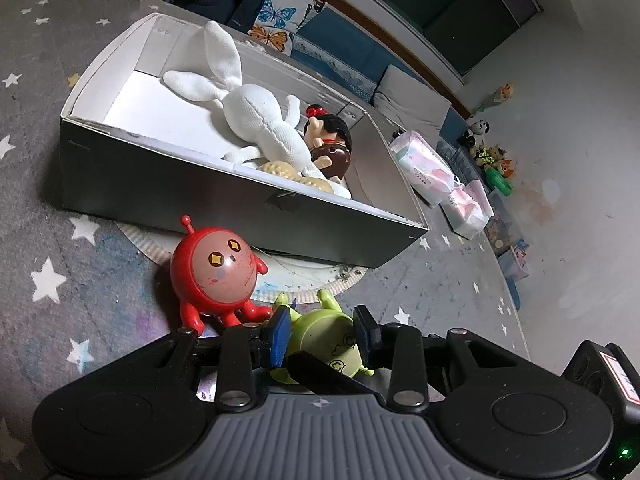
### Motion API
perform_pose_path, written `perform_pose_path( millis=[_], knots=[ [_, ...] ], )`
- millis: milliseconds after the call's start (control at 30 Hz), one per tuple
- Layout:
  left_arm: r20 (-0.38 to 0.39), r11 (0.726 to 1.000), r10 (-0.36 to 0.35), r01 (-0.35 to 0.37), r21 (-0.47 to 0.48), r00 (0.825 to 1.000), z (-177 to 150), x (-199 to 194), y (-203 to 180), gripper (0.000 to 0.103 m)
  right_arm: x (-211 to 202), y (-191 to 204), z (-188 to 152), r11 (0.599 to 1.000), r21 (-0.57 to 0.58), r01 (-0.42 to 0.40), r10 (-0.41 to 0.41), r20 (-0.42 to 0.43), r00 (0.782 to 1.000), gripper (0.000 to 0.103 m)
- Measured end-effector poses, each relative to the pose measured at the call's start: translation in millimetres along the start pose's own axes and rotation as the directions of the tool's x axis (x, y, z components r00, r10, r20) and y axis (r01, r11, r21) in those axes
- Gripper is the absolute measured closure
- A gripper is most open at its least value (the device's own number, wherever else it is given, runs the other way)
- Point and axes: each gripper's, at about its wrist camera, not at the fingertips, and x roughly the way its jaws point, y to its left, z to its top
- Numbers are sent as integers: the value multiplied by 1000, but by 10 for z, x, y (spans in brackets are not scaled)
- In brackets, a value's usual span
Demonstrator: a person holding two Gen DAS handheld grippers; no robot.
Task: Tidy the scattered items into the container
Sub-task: 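Move the left gripper out of the box to the green alien toy, then grasp the green alien toy with the left gripper, then lift the green toy over the box and lower it inside with the left gripper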
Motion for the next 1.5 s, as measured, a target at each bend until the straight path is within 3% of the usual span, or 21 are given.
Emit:
perform_pose_path(
  millis=[900,1233,1500],
  knots=[
    [-12,1000,-7,7,16,1000,-41,-1,-71,64,-35,7,-44,1000,-3,13,-13,6,1000,54],
    [41,998,-48,47,38,998,52,-193,-215,65,-224,24,112,999,-26,27,-26,61,998,54],
    [116,993,-92,83,80,989,373,-317,-411,65,-340,-28,485,996,-67,53,-43,137,990,54]
  ],
)
